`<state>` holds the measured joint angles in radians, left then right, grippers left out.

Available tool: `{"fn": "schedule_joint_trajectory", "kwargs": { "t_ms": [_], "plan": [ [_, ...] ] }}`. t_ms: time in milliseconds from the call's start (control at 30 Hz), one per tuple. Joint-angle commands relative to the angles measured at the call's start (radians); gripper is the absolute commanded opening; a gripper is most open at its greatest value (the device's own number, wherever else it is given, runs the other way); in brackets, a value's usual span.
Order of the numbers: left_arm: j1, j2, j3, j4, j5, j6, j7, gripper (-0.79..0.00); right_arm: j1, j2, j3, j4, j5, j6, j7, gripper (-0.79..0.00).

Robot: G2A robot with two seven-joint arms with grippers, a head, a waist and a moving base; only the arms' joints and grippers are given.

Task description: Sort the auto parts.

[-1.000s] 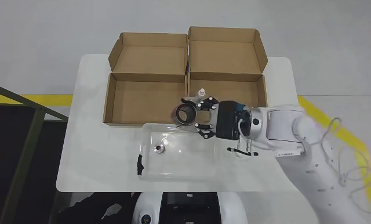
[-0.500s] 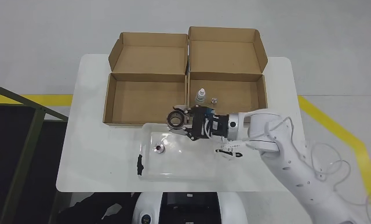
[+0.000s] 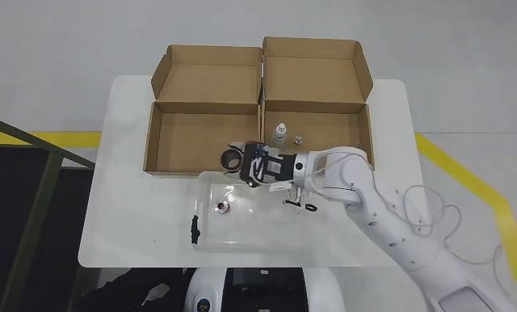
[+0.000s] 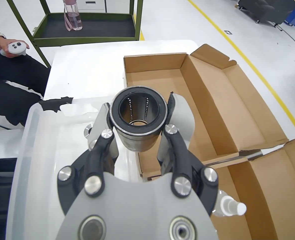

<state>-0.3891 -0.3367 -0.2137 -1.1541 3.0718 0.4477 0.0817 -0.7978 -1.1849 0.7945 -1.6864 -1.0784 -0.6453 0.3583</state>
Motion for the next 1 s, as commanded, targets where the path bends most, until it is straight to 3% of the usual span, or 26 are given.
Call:
{"fn": "schedule_joint_trajectory", "kwargs": {
  "t_ms": [0, 967],
  "plan": [
    [0.000, 0.000, 0.000, 0.000, 0.000, 0.000, 0.000, 0.000, 0.023, -0.011, -0.023, 0.020, 0.000, 0.014, 0.006, -0.785],
    [0.000, 0.000, 0.000, 0.000, 0.000, 0.000, 0.000, 0.000, 0.300, -0.231, -0.299, 0.446, 0.035, 0.160, 0.002, -0.785]
  ]
}}
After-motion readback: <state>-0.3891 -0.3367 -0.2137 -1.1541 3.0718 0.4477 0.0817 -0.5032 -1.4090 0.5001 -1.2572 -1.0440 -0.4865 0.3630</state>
